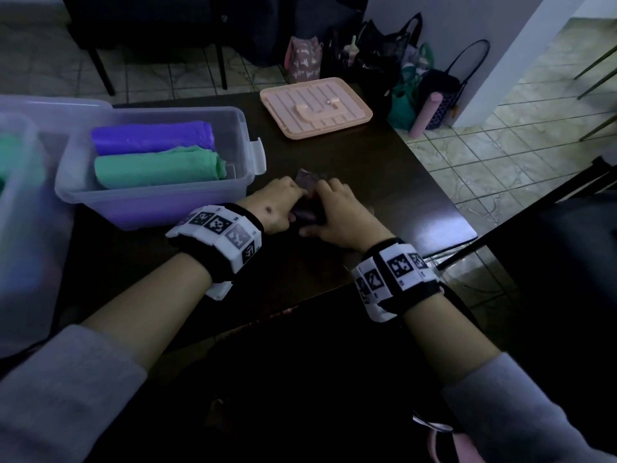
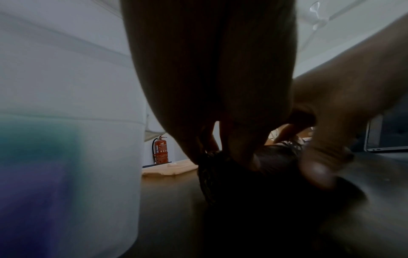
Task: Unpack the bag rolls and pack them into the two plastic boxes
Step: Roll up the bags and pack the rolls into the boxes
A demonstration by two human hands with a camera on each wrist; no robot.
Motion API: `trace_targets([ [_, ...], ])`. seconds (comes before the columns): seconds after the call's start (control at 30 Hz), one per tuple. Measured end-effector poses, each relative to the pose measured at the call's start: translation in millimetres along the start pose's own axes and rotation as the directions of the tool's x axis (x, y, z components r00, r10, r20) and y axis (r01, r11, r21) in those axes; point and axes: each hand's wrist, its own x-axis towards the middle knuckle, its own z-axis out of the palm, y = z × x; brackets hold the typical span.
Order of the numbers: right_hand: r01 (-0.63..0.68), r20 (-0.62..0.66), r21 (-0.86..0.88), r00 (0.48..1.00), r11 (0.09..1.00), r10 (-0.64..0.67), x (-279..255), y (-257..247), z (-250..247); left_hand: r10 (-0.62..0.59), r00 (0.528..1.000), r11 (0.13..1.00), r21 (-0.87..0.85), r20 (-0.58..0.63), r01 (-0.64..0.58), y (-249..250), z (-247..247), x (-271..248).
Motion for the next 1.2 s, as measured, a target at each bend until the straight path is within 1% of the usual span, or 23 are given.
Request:
trace_targets([
  [0.03,0.007,0.023,-0.035,1.0,0.999,-0.007,-2.9,-2.0,1.7,-0.009,1.0,1.0,-0.005,0.021,0.009,-0.5,-1.0,0.5],
  [0.1,0.019,0.016,-0.098,1.0,0.995,-0.018,-4.9,-2.7,5.7,-0.025,0.998,0.999,-0.033,0.06,0.027,-1.4,-3.2,0.6],
  [0.17,0.021,0.005,-0.082,1.0,0.996,-0.021,-3.8,-0.9,6.6,-0.057,0.997,0.995,-0.081,0.059,0.061,-1.9,-3.9,-2.9],
  [0.2,0.012,0.018,-0.044,1.0,0.999,-0.011,-2.0,0.6,5.3,-0.07,0.997,0.992,-0.104,0.031,0.072,-3.0,-3.6,-6.0],
  [0.3,-0.011,0.123,0.065,0.992,0.998,0.003,1.6,2.1,-3.6,-0.045,0.996,0.989,-0.144,-0.073,0.034,-9.2,-0.2,-15.7],
  [0.4,-0.031,0.263,0.099,0.965,0.995,0.004,3.7,1.2,-13.5,-0.063,0.994,0.979,-0.201,-0.087,0.044,-14.3,0.1,-21.0],
  [0.47,-0.045,0.324,0.082,0.946,0.996,0.016,7.5,2.0,-18.5,-0.091,0.993,0.961,-0.267,-0.075,0.068,-16.6,-1.2,-22.7],
  [0.57,-0.096,0.376,0.08,0.925,0.992,0.059,16.0,4.2,-22.5,-0.096,0.995,0.948,-0.306,-0.026,0.083,-19.1,-2.1,-22.4],
  [0.67,-0.15,0.409,0.061,0.906,0.987,0.112,21.4,1.1,-24.8,-0.088,0.996,0.943,-0.325,-0.018,0.077,-21.2,-2.5,-20.5],
  [0.73,-0.158,0.42,0.095,0.902,0.983,0.105,23.4,-2.1,-25.8,-0.08,0.997,0.943,-0.324,-0.023,0.068,-21.8,-2.5,-19.6],
  [0.83,-0.152,0.466,0.145,0.882,0.978,0.068,24.2,-6.1,-25.7,-0.063,0.997,0.943,-0.33,-0.035,0.048,-22.8,-1.5,-19.5],
  [0.9,-0.142,0.458,0.143,0.887,0.979,0.062,24.0,-7.0,-25.0,-0.063,0.997,0.945,-0.322,-0.037,0.047,-23.8,-1.0,-19.7],
  [1.0,-0.133,0.412,0.141,0.909,0.981,0.064,20.6,-5.8,-22.7,-0.058,0.997,0.95,-0.309,-0.054,0.038,-23.0,-1.1,-19.9],
  [1.1,-0.056,0.305,0.09,0.952,0.994,0.026,13.4,-8.6,-18.5,-0.064,0.996,0.955,-0.293,-0.062,0.043,-22.6,-0.6,-19.9],
  [1.2,0.0,0.228,0.015,0.974,1.0,-0.004,4.6,-14.6,-11.1,-0.088,0.994,0.937,-0.344,-0.071,0.059,-22.4,2.8,-22.7],
])
